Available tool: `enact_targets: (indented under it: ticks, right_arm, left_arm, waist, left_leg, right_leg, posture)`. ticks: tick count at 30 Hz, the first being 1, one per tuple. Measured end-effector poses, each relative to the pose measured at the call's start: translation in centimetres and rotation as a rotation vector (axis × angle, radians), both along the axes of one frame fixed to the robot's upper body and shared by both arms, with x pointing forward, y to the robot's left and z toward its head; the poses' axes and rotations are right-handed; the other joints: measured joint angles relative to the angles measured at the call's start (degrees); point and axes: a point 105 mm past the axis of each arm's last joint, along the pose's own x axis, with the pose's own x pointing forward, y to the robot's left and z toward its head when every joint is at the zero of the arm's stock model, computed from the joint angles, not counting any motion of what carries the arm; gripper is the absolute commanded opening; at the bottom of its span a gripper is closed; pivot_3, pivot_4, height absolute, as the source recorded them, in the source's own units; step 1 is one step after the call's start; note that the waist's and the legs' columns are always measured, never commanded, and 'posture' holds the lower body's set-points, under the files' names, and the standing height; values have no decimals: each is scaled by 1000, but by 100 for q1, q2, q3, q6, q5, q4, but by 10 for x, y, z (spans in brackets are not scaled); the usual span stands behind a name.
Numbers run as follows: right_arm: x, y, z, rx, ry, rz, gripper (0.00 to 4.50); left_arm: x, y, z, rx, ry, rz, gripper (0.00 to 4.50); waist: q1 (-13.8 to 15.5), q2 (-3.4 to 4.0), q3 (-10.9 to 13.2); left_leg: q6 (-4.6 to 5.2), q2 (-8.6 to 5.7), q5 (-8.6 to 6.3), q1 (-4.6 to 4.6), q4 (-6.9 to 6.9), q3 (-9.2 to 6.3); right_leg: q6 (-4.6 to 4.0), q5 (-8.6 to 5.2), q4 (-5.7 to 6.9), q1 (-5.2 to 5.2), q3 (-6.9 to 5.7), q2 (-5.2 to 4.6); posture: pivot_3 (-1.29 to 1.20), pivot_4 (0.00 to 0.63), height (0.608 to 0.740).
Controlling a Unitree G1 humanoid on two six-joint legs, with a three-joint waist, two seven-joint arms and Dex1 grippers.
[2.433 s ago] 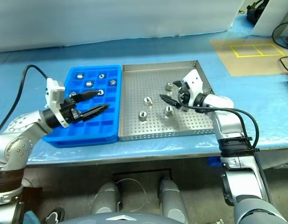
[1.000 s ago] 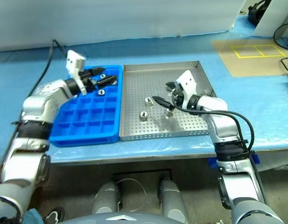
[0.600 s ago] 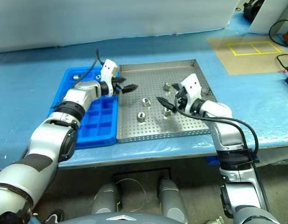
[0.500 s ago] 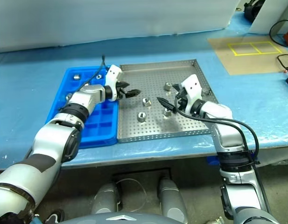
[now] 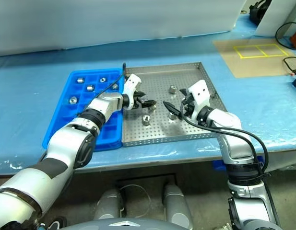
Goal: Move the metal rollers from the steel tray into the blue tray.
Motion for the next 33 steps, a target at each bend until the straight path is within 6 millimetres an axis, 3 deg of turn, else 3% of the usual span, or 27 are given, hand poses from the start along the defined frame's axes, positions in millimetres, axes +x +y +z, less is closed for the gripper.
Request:
enact_targets:
  ticks: [7,10,17,20,24,26,31,33]
  right_arm:
    - [-1,-3,-6,4,12,-28,4500]
    - [0,-2,-6,16,11,-40,4500]
    - [-1,-2,-6,20,8,-45,4500]
    - [-1,-3,-7,20,11,-53,4500]
    - [-1,-3,-8,22,12,-57,4500]
    - [-1,-2,-8,25,13,-56,4500]
    - [-1,0,-7,32,8,-51,4500]
    - [0,1,-5,35,2,-48,4500]
  left_arm:
    - [1,-3,-15,87,2,68,4472]
    - [-1,-13,-15,86,-3,55,4472]
    - [-1,-15,-15,89,4,60,4472]
    - [0,-12,-16,98,6,66,3940]
    - [2,-5,-16,123,0,78,2728]
    - [2,-3,-16,132,-2,81,2728]
    - [1,-1,-16,147,-5,51,1734]
    - [1,-1,-15,147,-6,49,1734]
  waist:
    - [-65,0,0]
    - [-100,2,-1]
    - [-122,3,-2]
    - [-139,3,-2]
    - [-147,3,-2]
    - [-146,3,-2]
    - [-144,4,-2]
    - [-143,4,-2]
  left_leg:
    - [19,-1,-11,-21,-1,0]
    - [39,-9,-23,-39,0,3]
    - [52,-13,-31,-43,1,9]
    - [52,-12,-31,-42,1,10]
    - [52,-11,-31,-42,0,10]
    - [52,-11,-31,-43,-2,10]
    - [55,-10,-33,-45,-8,10]
    - [55,-10,-33,-46,-8,10]
  right_leg:
    - [9,7,-39,1,-3,-1]
    - [-8,37,-72,5,-5,-15]
    - [-8,37,-85,6,-6,-22]
    - [-7,36,-85,7,-6,-21]
    - [4,30,-86,6,-7,-21]
    - [-1,33,-91,6,-9,-21]
    - [-5,35,-100,6,-11,-21]
    - [-6,36,-102,6,-11,-22]
  posture:
    - [-532,150,740]
    - [-541,150,740]
    - [-551,150,740]
    - [-547,150,740]
    - [-536,150,740]
    - [-531,150,740]
    - [-518,150,740]
    - [-513,150,740]
